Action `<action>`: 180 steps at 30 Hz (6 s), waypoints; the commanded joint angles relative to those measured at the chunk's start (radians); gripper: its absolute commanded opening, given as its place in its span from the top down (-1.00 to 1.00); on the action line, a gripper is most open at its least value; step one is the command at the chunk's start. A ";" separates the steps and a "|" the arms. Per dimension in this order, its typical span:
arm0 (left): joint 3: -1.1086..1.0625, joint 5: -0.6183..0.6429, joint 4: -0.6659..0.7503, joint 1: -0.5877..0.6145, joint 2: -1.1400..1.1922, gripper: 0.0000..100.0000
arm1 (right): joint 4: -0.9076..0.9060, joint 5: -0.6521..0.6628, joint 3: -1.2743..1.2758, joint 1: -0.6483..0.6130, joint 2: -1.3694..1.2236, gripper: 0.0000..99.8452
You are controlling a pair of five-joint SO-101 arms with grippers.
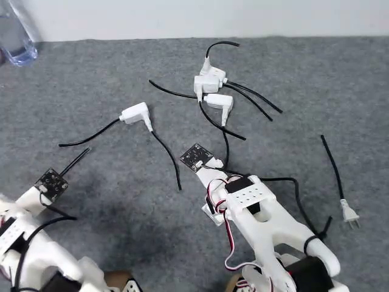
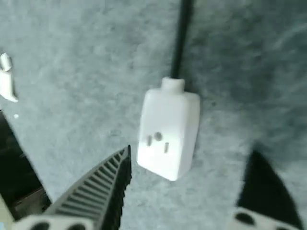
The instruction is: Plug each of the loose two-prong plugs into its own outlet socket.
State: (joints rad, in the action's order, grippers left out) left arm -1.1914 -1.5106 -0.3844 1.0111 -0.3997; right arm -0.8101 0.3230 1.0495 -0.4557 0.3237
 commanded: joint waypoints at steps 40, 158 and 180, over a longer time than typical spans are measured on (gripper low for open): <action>0.564 0.075 -0.276 -0.017 0.442 0.43 | 0.036 0.086 0.017 0.005 0.025 0.08; -0.077 0.755 -0.707 -1.456 -0.402 0.64 | 0.239 -0.144 -0.083 0.547 0.025 0.08; -0.076 0.720 -0.612 -1.448 -0.358 0.64 | 0.234 -0.144 -0.083 0.545 0.025 0.08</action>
State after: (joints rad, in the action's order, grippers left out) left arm -1.2774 -0.7633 -1.0150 -0.4388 -0.7618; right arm -0.5907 0.1772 1.0234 0.0967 0.3330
